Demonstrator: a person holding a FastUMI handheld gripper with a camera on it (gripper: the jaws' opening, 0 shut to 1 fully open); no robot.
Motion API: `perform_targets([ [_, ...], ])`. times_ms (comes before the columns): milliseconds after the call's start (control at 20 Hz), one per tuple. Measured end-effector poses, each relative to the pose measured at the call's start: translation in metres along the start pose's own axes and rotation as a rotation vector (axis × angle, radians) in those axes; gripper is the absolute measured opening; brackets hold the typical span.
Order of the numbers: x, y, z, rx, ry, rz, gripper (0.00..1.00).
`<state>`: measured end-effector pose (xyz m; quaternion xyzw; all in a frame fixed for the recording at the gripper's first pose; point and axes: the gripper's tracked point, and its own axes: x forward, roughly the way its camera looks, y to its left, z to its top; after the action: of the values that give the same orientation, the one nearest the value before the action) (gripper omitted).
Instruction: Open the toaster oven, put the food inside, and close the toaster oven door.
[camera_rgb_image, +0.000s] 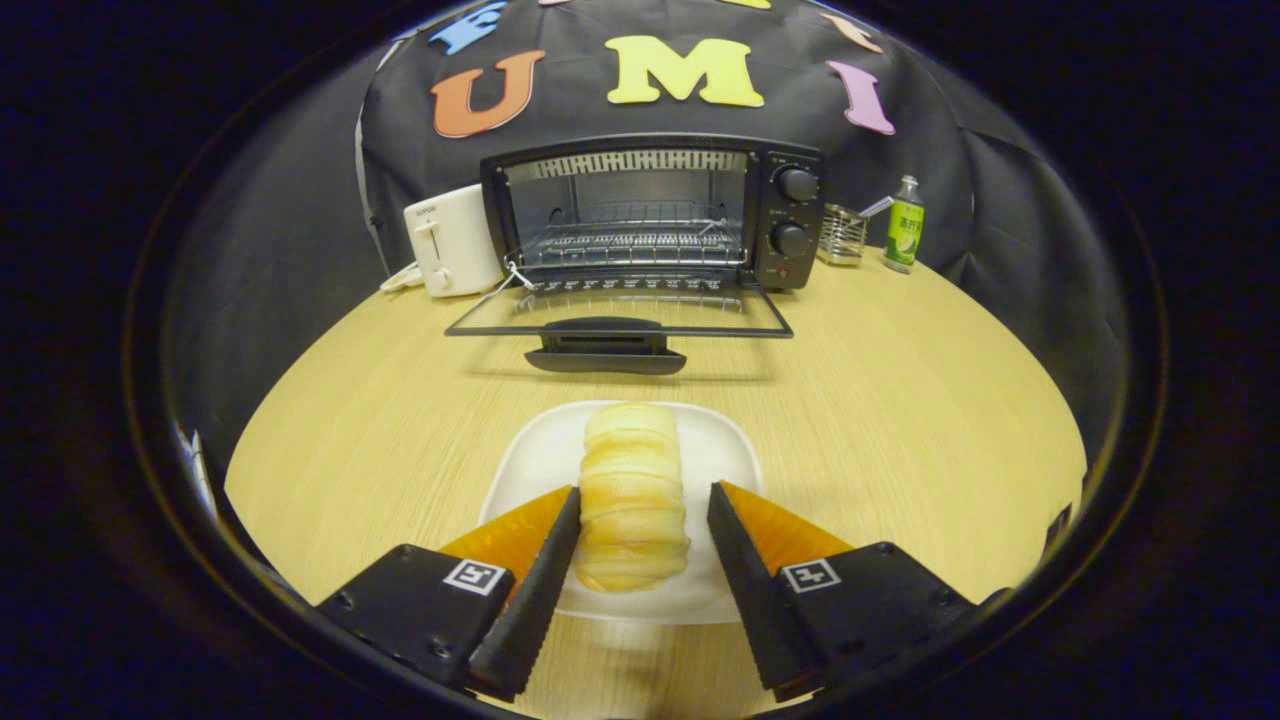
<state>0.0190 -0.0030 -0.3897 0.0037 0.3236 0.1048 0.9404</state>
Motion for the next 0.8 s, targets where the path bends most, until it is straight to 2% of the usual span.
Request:
perform_targets([
  [50, -0.002, -0.001, 0.000, 0.015, -0.007, 0.005, 0.70],
  [200, -0.006, 0.006, 0.002, 0.080, -0.007, 0.063, 0.62],
  [400, -0.018, 0.017, 0.025, 0.168, -0.059, 0.156, 0.60],
  [650, -0.021, 0.042, 0.051, 0.300, -0.094, 0.352, 0.59],
  [800, -0.014, 0.046, 0.078, 0.474, -0.157, 0.464, 0.59],
])
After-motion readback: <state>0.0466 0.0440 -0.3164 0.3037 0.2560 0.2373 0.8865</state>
